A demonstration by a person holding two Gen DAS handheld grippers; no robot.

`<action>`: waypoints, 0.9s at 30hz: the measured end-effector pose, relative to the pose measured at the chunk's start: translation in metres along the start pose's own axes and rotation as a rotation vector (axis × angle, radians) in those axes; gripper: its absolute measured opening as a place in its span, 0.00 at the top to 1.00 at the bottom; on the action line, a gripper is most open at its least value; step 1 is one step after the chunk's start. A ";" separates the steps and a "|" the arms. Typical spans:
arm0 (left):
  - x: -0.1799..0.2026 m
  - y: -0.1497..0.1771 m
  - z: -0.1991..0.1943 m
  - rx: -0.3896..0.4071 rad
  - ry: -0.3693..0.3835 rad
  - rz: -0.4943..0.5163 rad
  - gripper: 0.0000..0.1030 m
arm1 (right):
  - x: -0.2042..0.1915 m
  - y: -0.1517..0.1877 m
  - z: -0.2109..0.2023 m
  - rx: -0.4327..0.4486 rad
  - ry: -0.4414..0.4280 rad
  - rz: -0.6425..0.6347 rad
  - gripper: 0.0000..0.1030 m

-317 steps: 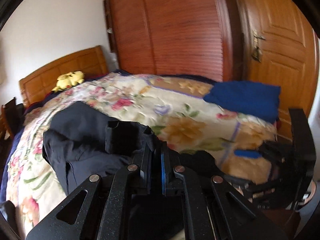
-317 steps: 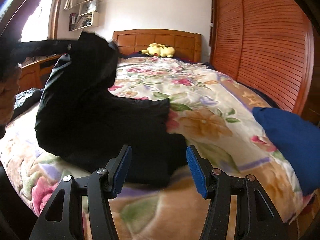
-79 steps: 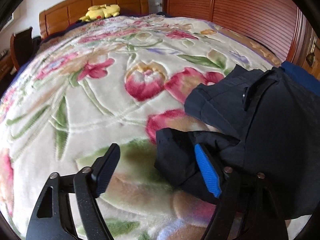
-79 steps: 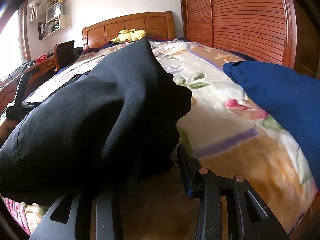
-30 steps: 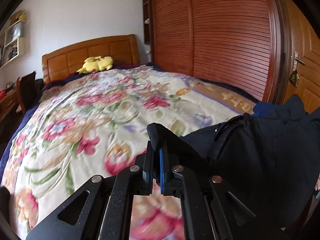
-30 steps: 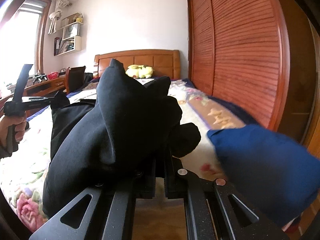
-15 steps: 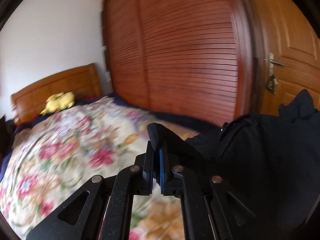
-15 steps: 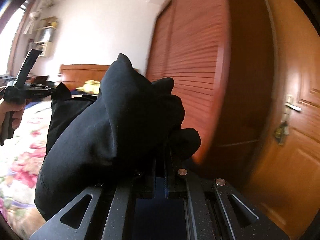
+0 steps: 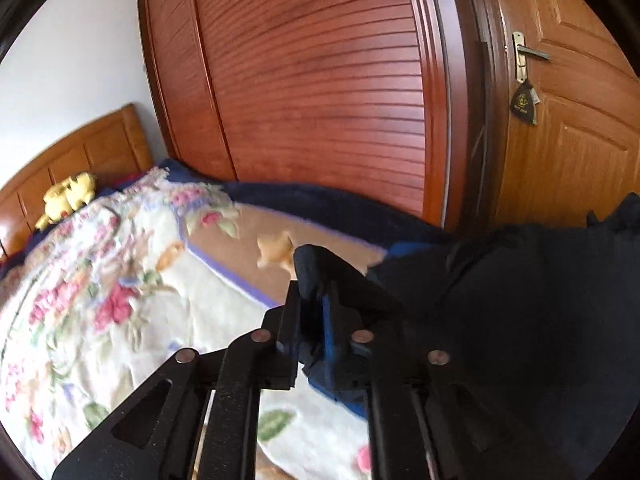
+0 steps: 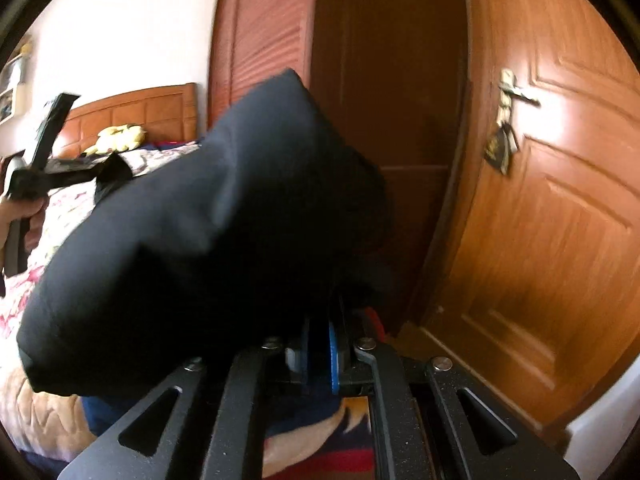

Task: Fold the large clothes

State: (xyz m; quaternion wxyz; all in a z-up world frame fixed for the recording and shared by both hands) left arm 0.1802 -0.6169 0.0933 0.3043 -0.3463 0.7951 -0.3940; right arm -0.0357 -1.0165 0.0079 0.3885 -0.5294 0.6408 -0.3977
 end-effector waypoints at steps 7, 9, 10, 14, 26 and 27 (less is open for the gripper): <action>-0.009 0.037 -0.027 -0.048 0.150 -0.006 0.52 | -0.003 -0.025 -0.022 0.053 0.081 -0.004 0.67; -0.011 0.046 -0.042 -0.046 0.184 -0.001 0.37 | -0.014 -0.038 -0.046 0.098 0.092 -0.006 0.54; -0.012 0.050 -0.054 -0.034 0.195 0.003 0.34 | -0.020 -0.047 -0.054 0.122 0.095 -0.016 0.48; -0.010 0.062 -0.081 -0.004 0.221 0.022 0.21 | -0.059 -0.081 -0.077 0.194 0.045 -0.066 0.44; -0.046 0.109 -0.152 0.022 0.216 -0.023 0.14 | -0.040 -0.090 0.018 -0.064 0.026 -0.023 0.44; -0.050 0.113 -0.157 0.026 0.212 -0.028 0.14 | -0.032 -0.088 0.024 -0.087 0.031 -0.001 0.44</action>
Point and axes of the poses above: each gripper's, at about its wrist camera, not at the fingertips, and z roughly the way its jaws point, x to its right, y to its underside, the point moved 5 cm from there along z, roughly the way its jaws point, and after that the axes turned 11 degrees about -y, right-handed, at the moved point
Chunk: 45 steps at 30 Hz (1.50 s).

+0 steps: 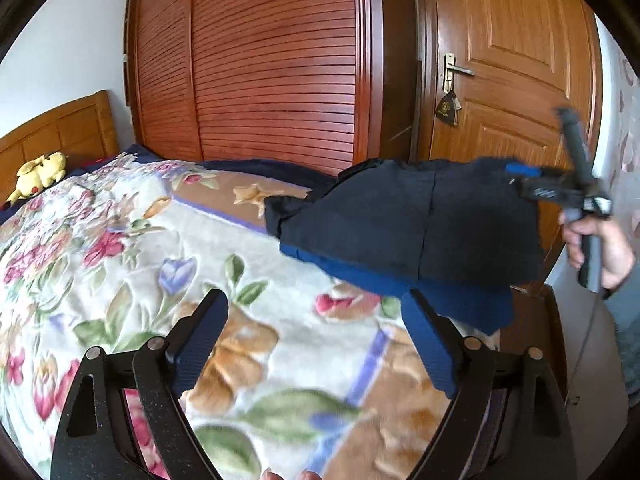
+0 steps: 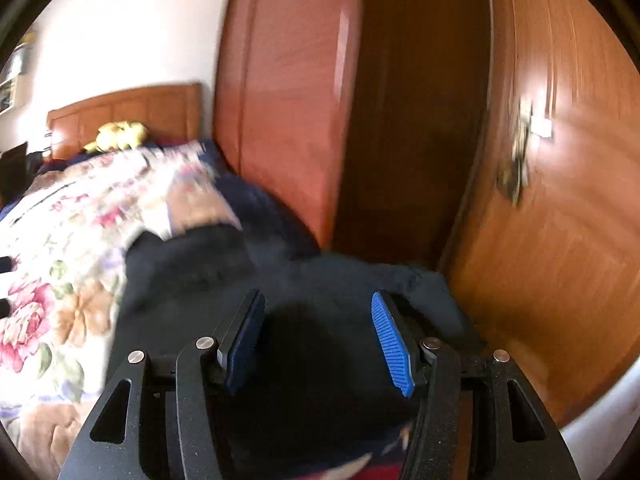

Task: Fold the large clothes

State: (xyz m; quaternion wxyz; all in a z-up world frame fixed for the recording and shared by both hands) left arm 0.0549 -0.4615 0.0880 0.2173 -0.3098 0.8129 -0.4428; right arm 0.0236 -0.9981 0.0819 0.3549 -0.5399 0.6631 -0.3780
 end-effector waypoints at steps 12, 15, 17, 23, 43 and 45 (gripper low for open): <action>-0.029 0.042 -0.079 0.023 -0.061 -0.030 0.11 | -0.028 -0.004 -0.024 0.016 0.002 0.033 0.44; -0.041 0.052 -0.097 0.036 -0.079 -0.050 0.06 | -0.055 -0.003 -0.048 0.050 -0.012 0.014 0.44; -0.050 0.056 -0.106 0.039 -0.090 -0.067 0.06 | -0.073 0.001 -0.060 0.062 -0.019 -0.001 0.44; -0.070 0.071 -0.126 0.048 -0.132 -0.084 0.01 | -0.121 0.032 -0.068 0.079 -0.080 -0.036 0.41; -0.201 0.180 -0.177 0.022 -0.439 -0.267 0.00 | -0.356 0.113 -0.022 0.015 -0.580 -0.214 0.27; -0.215 0.191 -0.181 0.019 -0.471 -0.290 0.00 | -0.377 0.120 -0.016 0.006 -0.621 -0.230 0.27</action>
Point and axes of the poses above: each gripper's, at about its wrist camera, not at the fingertips, and z roughly the way its jaws point, x to its right, y to its underside, the point moved 5 cm from there along z, roughly the way its jaws point, and after that the axes turned 11 degrees about -y, right-handed, at the moved point
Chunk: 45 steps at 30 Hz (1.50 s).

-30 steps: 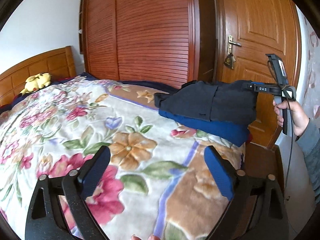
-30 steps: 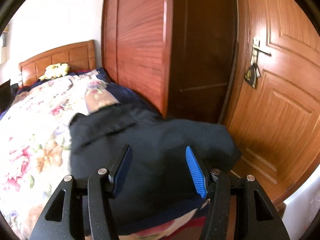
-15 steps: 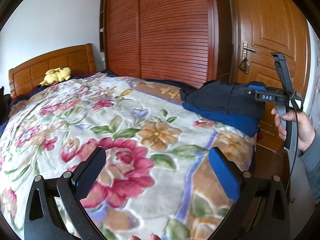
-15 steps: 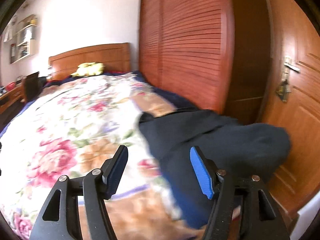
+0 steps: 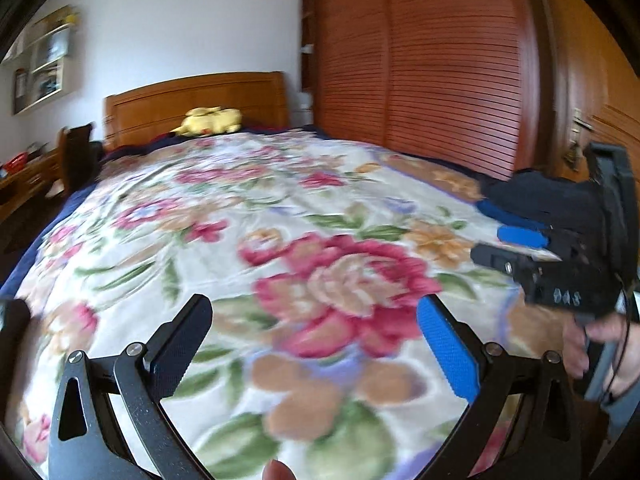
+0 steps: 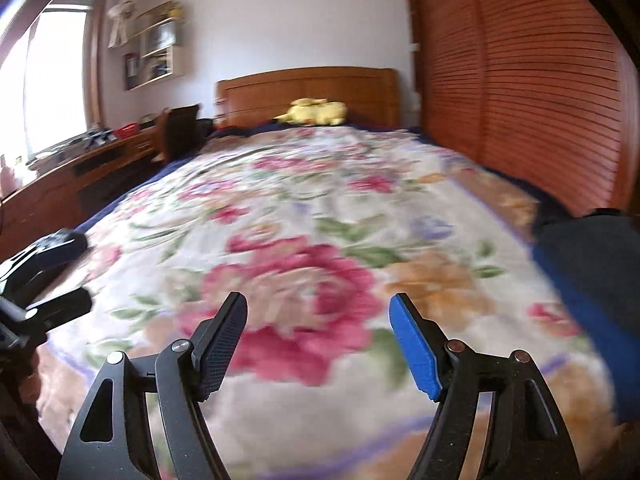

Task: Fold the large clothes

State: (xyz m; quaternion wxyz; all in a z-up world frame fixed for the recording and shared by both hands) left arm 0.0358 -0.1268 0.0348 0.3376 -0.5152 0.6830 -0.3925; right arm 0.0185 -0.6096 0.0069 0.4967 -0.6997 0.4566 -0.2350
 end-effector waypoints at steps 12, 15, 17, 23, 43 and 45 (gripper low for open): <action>-0.086 0.014 0.016 0.021 -0.181 -0.091 0.00 | -0.036 -0.007 0.080 -0.004 -0.079 -0.038 0.27; -0.100 0.010 0.018 0.040 -0.223 -0.103 0.00 | -0.040 -0.011 0.092 0.019 -0.078 -0.057 0.27; -0.107 0.008 0.020 0.050 -0.236 -0.106 0.00 | -0.041 -0.013 0.098 0.036 -0.080 -0.063 0.27; -0.118 0.006 0.018 0.088 -0.258 -0.131 0.00 | -0.039 -0.008 0.114 0.076 -0.066 -0.098 0.27; -0.124 0.025 0.010 0.095 -0.302 -0.144 0.00 | -0.042 0.005 0.104 0.166 -0.039 -0.107 0.27; -0.124 0.026 0.010 0.094 -0.307 -0.144 0.00 | -0.043 0.005 0.105 0.167 -0.042 -0.106 0.27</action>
Point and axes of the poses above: each gripper's, at about its wrist camera, not at the fingertips, and z roughly the way its jaws point, x to its right, y to its underside, the point moved 5 cm from there along z, roughly the way its jaws point, and after that the axes turned 11 degrees about -y, right-handed, at the moved point
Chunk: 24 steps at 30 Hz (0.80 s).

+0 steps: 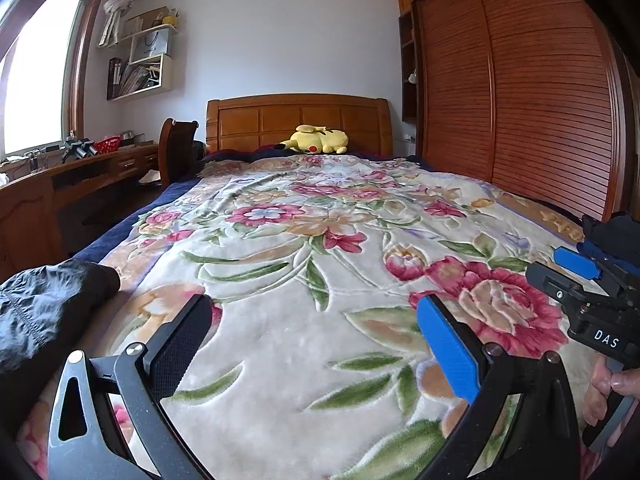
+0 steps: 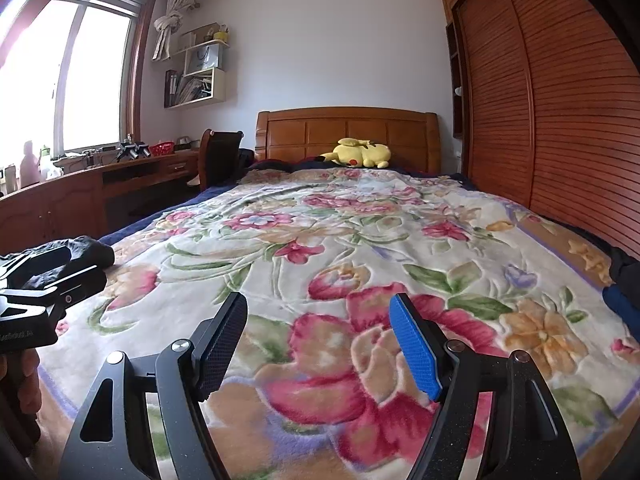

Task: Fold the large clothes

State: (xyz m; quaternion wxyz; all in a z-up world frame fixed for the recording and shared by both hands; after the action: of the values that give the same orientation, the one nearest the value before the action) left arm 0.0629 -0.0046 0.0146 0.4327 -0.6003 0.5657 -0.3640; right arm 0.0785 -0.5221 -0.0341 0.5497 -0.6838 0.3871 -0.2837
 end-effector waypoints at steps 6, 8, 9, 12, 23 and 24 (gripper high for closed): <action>0.000 0.001 0.000 0.002 -0.009 0.007 0.00 | 0.000 0.000 0.001 0.009 -0.002 0.007 0.27; -0.001 0.001 0.000 0.004 -0.012 0.003 0.00 | 0.001 0.001 0.000 0.011 -0.002 0.009 0.27; -0.001 0.001 0.000 0.005 -0.013 0.001 0.00 | 0.001 0.001 0.000 0.012 -0.002 0.010 0.27; -0.002 0.000 0.000 0.007 -0.013 -0.002 0.00 | 0.002 0.001 0.000 0.013 -0.003 0.011 0.27; -0.004 0.000 0.000 0.007 -0.018 -0.002 0.00 | 0.003 0.002 0.001 0.013 -0.005 0.014 0.27; -0.003 0.000 0.000 0.006 -0.019 0.000 0.00 | 0.003 0.002 0.001 0.014 -0.005 0.013 0.27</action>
State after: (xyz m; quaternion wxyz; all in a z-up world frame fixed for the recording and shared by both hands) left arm 0.0622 -0.0013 0.0147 0.4400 -0.6025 0.5601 -0.3600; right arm 0.0804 -0.5240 -0.0360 0.5572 -0.6781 0.3884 -0.2809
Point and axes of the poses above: each gripper's, at about its wrist camera, not at the fingertips, and z roughly the way its jaws point, x to its right, y to its underside, the point moved 5 cm from there along z, roughly the way its jaws point, and after that the axes turned 11 degrees about -y, right-handed, at the moved point
